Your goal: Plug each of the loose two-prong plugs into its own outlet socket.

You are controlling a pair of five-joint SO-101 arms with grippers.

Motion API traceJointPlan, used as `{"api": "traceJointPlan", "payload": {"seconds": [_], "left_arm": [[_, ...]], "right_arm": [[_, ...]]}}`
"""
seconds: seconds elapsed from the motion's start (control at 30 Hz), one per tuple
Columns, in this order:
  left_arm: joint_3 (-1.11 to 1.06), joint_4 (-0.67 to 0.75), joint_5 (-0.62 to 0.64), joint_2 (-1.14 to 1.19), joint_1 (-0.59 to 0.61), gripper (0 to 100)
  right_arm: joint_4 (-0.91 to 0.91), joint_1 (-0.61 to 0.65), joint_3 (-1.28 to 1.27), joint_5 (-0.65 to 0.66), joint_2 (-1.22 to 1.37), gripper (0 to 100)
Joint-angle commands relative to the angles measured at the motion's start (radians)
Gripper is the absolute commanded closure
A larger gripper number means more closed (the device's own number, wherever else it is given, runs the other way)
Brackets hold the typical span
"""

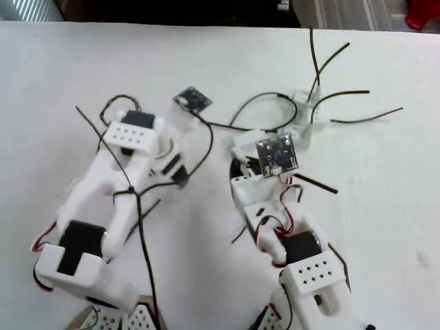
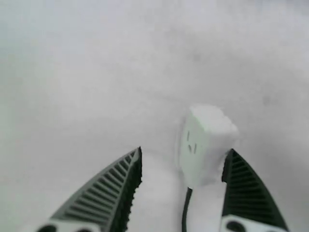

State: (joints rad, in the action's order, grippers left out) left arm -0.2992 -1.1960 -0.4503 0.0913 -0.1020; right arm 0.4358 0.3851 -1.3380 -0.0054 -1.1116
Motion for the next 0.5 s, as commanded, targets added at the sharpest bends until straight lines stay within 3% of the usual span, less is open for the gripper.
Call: {"api": "traceJointPlan", "payload": {"seconds": [0.0,0.3,0.47], "left_arm": [[0.043,0.048,0.008,0.021,0.064,73],[0.170,0.032,-0.038,0.160,0.160,73],[0.342,-0.184,-0.023,0.124,0.151,73]], "right_arm": [[-0.022,-0.008,0.006,-0.003,-0.013,98.1],[-0.025,-0.002,-0.002,-0.003,-0.013,98.1],[-0.025,-0.001,-0.002,-0.003,-0.013,98.1]]}}
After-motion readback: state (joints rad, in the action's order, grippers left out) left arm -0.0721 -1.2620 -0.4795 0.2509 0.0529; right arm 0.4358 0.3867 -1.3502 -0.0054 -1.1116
